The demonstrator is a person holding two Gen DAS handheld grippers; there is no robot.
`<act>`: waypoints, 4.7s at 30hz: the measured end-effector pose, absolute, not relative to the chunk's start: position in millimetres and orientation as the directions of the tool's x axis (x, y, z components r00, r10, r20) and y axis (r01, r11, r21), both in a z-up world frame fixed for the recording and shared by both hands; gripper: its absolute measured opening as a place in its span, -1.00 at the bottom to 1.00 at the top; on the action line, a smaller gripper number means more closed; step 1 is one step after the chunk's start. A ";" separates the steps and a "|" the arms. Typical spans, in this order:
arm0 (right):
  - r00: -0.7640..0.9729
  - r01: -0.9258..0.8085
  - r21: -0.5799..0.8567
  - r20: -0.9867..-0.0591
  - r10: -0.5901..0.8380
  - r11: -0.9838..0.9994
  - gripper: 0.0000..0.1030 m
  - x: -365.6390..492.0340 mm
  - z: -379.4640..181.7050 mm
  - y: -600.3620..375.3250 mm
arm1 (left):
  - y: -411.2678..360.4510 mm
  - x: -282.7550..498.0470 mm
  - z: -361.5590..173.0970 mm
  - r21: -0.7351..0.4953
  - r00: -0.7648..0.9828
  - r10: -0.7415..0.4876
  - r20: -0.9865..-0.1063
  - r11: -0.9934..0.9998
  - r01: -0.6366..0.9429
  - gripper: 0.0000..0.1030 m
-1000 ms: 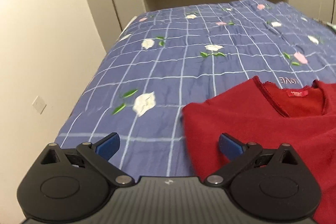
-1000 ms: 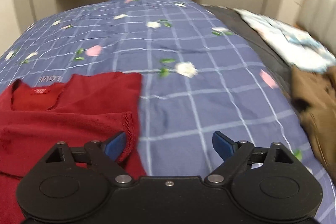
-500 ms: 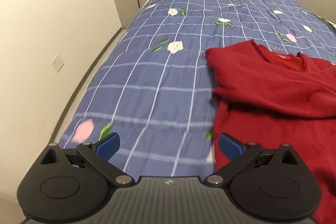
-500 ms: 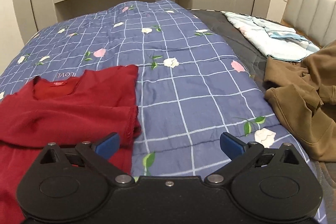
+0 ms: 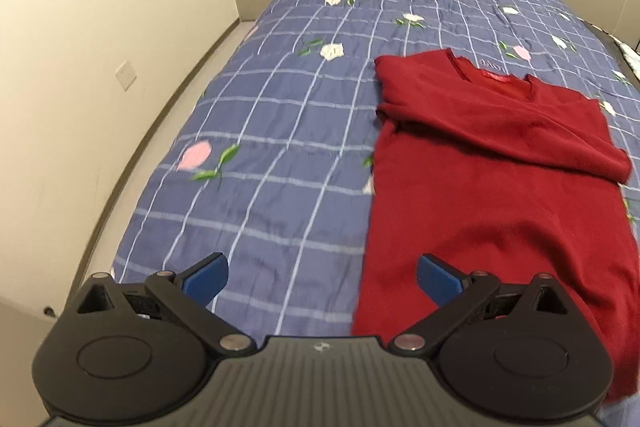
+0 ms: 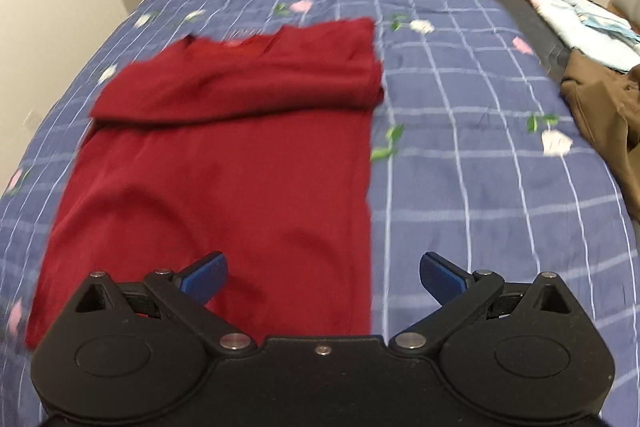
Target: Fold small clothes
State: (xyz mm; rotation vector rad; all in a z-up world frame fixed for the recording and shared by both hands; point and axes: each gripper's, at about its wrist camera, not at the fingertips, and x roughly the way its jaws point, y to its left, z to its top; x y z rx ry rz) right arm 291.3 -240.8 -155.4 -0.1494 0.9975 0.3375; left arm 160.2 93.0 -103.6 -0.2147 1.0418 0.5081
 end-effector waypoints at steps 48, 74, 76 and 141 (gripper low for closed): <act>0.583 -0.591 -0.427 -0.813 -0.004 0.684 -0.02 177.1 -218.4 -189.5 | 101.8 131.0 -213.6 -0.249 0.235 -0.138 -0.962 0.794 -0.554 -0.13; 0.731 -0.570 -0.599 -0.682 0.013 0.562 -0.90 144.7 -207.0 -227.8 | 116.7 106.9 -187.4 -0.299 0.288 -0.168 -0.943 0.810 -0.504 -0.94; 0.728 -0.604 -0.615 -0.685 0.036 0.507 -0.91 135.4 -207.3 -230.7 | 120.2 103.2 -187.0 -0.310 0.296 -0.176 -0.939 0.804 -0.506 -0.95; 0.428 -0.895 -0.370 -0.870 0.244 0.250 0.29 142.6 -203.4 -233.7 | -6.6 86.0 -185.4 0.312 0.449 0.131 -0.884 0.880 0.357 0.85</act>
